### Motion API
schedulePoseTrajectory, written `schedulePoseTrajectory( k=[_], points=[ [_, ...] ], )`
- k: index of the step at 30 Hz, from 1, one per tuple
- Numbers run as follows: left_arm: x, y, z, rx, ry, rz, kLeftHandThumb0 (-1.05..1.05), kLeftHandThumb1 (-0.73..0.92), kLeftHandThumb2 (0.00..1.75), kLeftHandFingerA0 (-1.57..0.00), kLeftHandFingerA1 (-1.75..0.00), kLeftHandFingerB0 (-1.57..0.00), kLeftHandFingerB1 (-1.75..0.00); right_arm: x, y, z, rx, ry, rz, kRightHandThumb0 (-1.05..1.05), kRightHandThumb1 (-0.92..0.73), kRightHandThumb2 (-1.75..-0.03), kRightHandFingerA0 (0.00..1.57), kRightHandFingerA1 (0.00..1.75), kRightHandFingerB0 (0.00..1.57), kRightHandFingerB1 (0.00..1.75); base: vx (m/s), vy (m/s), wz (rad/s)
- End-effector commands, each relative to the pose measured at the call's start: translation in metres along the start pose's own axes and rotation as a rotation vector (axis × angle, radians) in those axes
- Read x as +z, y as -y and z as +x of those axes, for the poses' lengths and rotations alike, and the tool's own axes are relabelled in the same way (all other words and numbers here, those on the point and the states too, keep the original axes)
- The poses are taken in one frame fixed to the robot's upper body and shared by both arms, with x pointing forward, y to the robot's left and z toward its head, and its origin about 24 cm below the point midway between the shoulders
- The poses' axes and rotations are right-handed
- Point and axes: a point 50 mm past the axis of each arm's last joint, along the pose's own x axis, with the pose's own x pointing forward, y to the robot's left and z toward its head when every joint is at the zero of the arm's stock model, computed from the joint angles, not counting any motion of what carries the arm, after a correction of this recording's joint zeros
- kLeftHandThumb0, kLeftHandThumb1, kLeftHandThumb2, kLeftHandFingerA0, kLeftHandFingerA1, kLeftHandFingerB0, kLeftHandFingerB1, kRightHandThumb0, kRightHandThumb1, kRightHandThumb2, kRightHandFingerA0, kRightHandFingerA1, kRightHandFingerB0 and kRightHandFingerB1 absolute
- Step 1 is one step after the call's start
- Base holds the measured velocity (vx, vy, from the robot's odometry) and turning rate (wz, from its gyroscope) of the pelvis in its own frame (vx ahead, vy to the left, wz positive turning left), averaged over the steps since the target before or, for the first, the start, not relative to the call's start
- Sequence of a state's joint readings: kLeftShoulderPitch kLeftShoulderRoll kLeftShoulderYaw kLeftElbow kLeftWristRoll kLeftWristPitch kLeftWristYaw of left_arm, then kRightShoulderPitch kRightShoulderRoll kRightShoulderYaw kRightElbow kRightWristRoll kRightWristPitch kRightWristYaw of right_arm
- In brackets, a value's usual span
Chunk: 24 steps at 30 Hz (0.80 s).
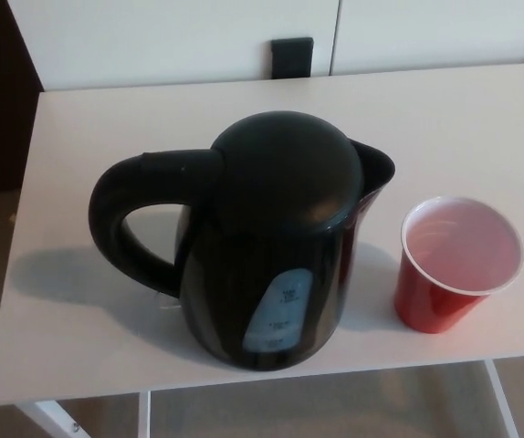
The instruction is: The robot walk towards a table in front and uses its left hand to pick up the pot from the base and pour water to the cup on the right hand side
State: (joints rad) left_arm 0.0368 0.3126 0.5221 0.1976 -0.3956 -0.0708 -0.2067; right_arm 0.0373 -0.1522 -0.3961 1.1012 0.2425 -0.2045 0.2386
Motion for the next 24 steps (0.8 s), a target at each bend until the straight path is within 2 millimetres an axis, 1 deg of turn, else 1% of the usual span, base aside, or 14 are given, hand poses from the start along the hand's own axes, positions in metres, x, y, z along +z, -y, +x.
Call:
schedulePoseTrajectory(
  k=[1, 4, 5, 6, 7, 10, 11, 14, 15, 16, 17, 21, 22, 24],
  points=[
    [0.083, 0.118, 0.003, -0.494, 0.315, 0.218, -0.56, 0.35, 0.79, -0.08, -0.45, -0.01, -0.30, 0.007, 0.005, 0.003, 0.011, -0.003, 0.013, -0.13, -0.44, -0.90, 0.38, 0.65, 0.23, 0.57, 0.00, 0.000, 0.00],
    [0.078, 0.127, 0.006, -0.514, 0.275, 0.205, -0.61, 0.39, 0.75, -0.05, -0.40, -0.01, -0.24, 0.008, 0.004, 0.003, 0.009, 0.005, -0.013, -0.12, -0.45, -0.91, 0.36, 0.62, 0.20, 0.55, 0.00, 0.000, 0.00],
    [0.076, 0.130, 0.007, -0.519, 0.260, 0.201, -0.58, 0.44, 0.55, -0.12, -0.30, -0.10, -0.22, 0.008, 0.004, 0.003, 0.009, 0.007, -0.017, -0.12, -0.45, -0.91, 0.36, 0.62, 0.21, 0.55, 0.00, 0.000, 0.00],
    [0.076, 0.131, 0.007, -0.520, 0.256, 0.201, -0.58, 0.44, 0.55, -0.12, -0.30, -0.10, -0.22, 0.008, 0.004, 0.003, 0.009, 0.007, -0.017, -0.12, -0.45, -0.91, 0.36, 0.62, 0.21, 0.55, 0.00, 0.000, 0.00],
    [0.072, 0.133, 0.010, -0.520, 0.239, 0.202, -0.63, 0.38, 0.70, -0.08, -0.39, -0.12, -0.19, 0.008, 0.004, 0.003, 0.003, 0.003, 0.004, -0.11, -0.45, -0.90, 0.36, 0.62, 0.23, 0.55, 0.00, 0.000, 0.00],
    [0.063, 0.140, 0.017, -0.513, 0.196, 0.214, -0.56, 0.35, 0.71, -0.04, -0.38, -0.08, -0.22, 0.008, 0.004, 0.004, -0.008, -0.004, 0.043, -0.12, -0.45, -0.91, 0.39, 0.64, 0.23, 0.55, 0.00, 0.000, 0.00],
    [0.060, 0.140, 0.018, -0.508, 0.185, 0.219, -0.50, 0.46, 0.56, -0.09, -0.30, -0.08, -0.22, 0.008, 0.004, 0.004, -0.005, -0.004, 0.040, -0.12, -0.45, -0.91, 0.37, 0.63, 0.22, 0.55, 0.00, 0.000, 0.00],
    [0.059, 0.140, 0.019, -0.505, 0.181, 0.223, -0.50, 0.46, 0.56, -0.09, -0.30, -0.08, -0.22, 0.009, 0.004, 0.004, -0.003, -0.004, 0.042, -0.12, -0.45, -0.91, 0.37, 0.63, 0.22, 0.55, 0.00, 0.000, 0.00],
    [0.054, 0.139, 0.023, -0.491, 0.157, 0.204, -0.50, 0.35, 0.69, -0.06, -0.39, -0.04, -0.24, 0.014, 0.003, 0.006, 0.005, 0.003, 0.046, -0.13, -0.45, -0.91, 0.35, 0.63, 0.24, 0.57, 0.00, 0.000, 0.00],
    [0.052, 0.138, 0.024, -0.486, 0.146, 0.204, -0.50, 0.32, 0.71, -0.02, -0.39, -0.05, -0.26, 0.015, 0.002, 0.006, 0.009, 0.010, 0.050, -0.12, -0.45, -0.91, 0.36, 0.64, 0.25, 0.58, 0.00, 0.000, 0.00],
    [0.048, 0.137, 0.025, -0.485, 0.131, 0.199, -0.50, 0.43, 0.63, -0.08, -0.31, -0.08, -0.20, 0.016, 0.002, 0.006, 0.013, 0.014, 0.043, -0.21, -0.60, -0.66, 0.41, 0.62, 0.32, 0.52, 0.00, 0.000, 0.00],
    [0.046, 0.137, 0.025, -0.485, 0.126, 0.197, -0.50, 0.43, 0.63, -0.08, -0.31, -0.08, -0.20, 0.015, 0.002, 0.005, 0.015, 0.013, 0.040, -0.21, -0.60, -0.66, 0.41, 0.62, 0.32, 0.52, 0.00, 0.000, 0.00],
    [0.042, 0.135, 0.024, -0.486, 0.114, 0.203, -0.45, 0.32, 0.72, -0.02, -0.39, -0.01, -0.28, 0.014, 0.002, 0.005, 0.014, 0.007, 0.042, -0.14, -0.43, -0.90, 0.37, 0.64, 0.26, 0.58, 0.00, 0.000, 0.00],
    [0.038, 0.133, 0.022, -0.490, 0.103, 0.201, -0.44, 0.31, 0.71, -0.01, -0.41, -0.01, -0.29, 0.013, 0.002, 0.005, 0.014, 0.005, 0.037, -0.15, -0.43, -0.90, 0.38, 0.64, 0.27, 0.58, 0.00, 0.000, 0.00]
  ],
)
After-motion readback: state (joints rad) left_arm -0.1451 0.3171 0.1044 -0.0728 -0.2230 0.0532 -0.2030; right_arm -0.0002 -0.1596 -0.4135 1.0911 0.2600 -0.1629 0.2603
